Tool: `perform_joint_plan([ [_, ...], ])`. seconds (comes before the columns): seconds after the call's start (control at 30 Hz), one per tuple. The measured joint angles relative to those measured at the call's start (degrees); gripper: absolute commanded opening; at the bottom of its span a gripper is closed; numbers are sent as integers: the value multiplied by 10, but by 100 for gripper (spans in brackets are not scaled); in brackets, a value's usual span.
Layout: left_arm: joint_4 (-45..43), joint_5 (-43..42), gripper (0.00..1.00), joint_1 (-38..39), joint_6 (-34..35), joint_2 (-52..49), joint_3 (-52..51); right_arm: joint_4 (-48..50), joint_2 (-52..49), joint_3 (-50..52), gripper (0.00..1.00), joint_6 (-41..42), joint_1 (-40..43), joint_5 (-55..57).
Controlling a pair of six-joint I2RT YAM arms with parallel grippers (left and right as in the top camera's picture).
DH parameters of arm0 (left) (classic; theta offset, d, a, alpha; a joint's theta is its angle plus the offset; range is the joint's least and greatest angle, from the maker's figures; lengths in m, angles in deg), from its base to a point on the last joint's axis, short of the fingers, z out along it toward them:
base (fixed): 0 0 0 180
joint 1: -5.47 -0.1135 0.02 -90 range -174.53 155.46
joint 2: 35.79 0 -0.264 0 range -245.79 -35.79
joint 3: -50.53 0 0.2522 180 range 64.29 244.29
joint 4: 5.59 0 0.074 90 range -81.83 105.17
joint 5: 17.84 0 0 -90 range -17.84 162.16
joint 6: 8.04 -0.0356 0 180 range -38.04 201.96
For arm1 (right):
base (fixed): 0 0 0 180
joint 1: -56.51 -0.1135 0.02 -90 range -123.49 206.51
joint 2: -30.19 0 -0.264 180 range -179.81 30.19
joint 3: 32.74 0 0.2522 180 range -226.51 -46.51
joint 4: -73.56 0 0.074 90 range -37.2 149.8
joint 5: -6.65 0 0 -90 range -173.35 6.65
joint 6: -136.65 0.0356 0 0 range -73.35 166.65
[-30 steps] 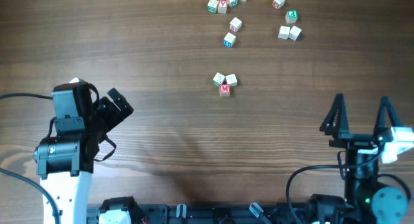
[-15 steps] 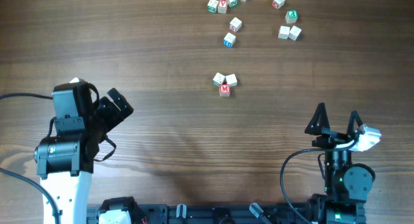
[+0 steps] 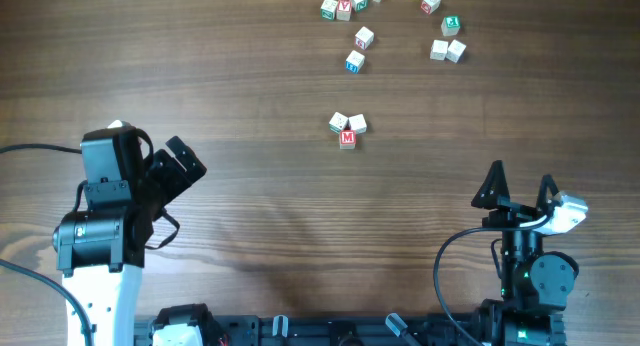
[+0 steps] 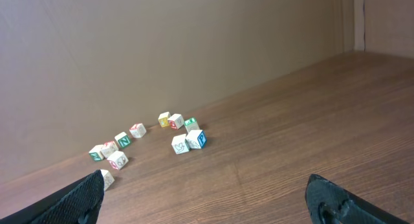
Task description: Form a circle
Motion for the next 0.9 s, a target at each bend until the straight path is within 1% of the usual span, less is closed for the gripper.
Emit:
perform_joint_plan([
  [0.3,-1,5,100,1,0,10,0,0,0,0,100,0,0,0],
  [0.37,-13,22,100,9,0,37,-8,0,0,0,100,0,0,0],
  [0.47,-59,41,100,33,0,110,-57,0,0,0,100,0,0,0],
  [0.53,-103,46,100,42,-3,160,-111,0,0,0,100,0,0,0],
  [0.63,-210,39,100,59,-25,274,-247,0,1,0,100,0,0,0],
  [0.7,-264,27,100,66,-43,343,-324,0,1,0,100,0,0,0],
  [0.8,-365,17,100,69,-67,422,-407,0,1,0,100,0,0,0],
  [0.87,-452,14,100,75,-82,459,-457,0,1,0,100,0,0,0],
  [0.9,-476,13,100,78,-86,471,-475,0,1,0,100,0,0,0],
])
